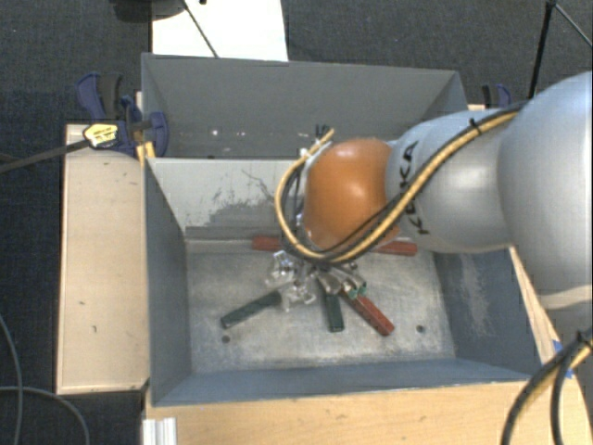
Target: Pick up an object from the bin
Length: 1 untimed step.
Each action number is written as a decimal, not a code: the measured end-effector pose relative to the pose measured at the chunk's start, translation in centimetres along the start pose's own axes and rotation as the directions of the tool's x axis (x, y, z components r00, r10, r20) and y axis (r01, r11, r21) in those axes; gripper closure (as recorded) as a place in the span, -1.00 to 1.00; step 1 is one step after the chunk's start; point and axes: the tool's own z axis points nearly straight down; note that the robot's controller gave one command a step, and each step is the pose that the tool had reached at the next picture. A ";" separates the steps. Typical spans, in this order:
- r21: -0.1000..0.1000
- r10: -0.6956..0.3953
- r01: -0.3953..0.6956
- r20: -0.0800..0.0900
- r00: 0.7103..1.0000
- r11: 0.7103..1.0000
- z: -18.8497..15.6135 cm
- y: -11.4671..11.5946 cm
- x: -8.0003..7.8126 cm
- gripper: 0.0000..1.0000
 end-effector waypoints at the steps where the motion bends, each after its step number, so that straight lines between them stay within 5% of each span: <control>1: 0.000 0.002 -0.002 0.000 1.000 1.000 0.0 0.0 0.0 1.00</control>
Offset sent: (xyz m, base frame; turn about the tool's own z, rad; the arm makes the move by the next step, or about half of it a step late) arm -0.0025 -0.0045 0.2036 -0.0867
